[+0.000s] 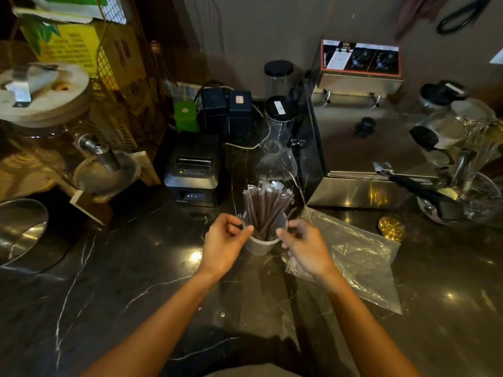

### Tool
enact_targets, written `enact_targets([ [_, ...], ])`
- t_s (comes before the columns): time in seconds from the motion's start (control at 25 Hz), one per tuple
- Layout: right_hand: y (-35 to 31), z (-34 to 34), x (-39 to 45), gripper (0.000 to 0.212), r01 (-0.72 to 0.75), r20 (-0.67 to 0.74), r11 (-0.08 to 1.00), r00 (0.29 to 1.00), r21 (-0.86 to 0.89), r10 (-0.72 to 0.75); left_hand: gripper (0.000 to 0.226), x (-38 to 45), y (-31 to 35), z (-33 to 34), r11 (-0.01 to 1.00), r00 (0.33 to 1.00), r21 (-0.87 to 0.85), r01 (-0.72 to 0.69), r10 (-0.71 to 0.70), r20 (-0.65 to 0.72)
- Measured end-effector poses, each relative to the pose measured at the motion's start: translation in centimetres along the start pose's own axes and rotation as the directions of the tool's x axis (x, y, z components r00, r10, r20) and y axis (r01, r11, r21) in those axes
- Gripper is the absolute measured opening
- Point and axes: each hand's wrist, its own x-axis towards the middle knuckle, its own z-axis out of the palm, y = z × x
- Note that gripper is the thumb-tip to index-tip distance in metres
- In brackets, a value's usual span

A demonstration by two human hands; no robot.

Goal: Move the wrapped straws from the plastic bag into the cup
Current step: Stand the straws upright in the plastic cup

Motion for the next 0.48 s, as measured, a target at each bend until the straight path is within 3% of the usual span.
enact_targets([
  [0.08, -0.7, -0.3, 0.3, 0.032, 0.090, -0.106, 0.976, 0.988, -0.197, -0.112, 0.013, 0.7, 0.9, -0.5, 0.990, 0.996, 0.114, -0.084, 0.087, -0.023],
  [0.16, -1.6, -0.4, 0.8, 0.033, 0.186, -0.140, 0.946, 0.963, -0.267, -0.229, 0.007, 1.5, 1.7, -0.8, 0.970, 0.987, 0.188, -0.155, 0.159, -0.006],
  [0.36, -3.3, -0.1, 2.4, 0.014, 0.314, -0.085, 0.871, 0.925, -0.377, -0.370, 0.008, 2.8, 2.9, -0.6, 0.912, 0.963, 0.312, -0.267, 0.260, 0.064],
  [0.48, -3.9, 0.0, 2.8, 0.011, 0.375, -0.005, 0.841, 0.912, -0.390, -0.410, 0.014, 3.2, 3.4, 0.0, 0.872, 0.942, 0.359, -0.333, 0.285, 0.179],
])
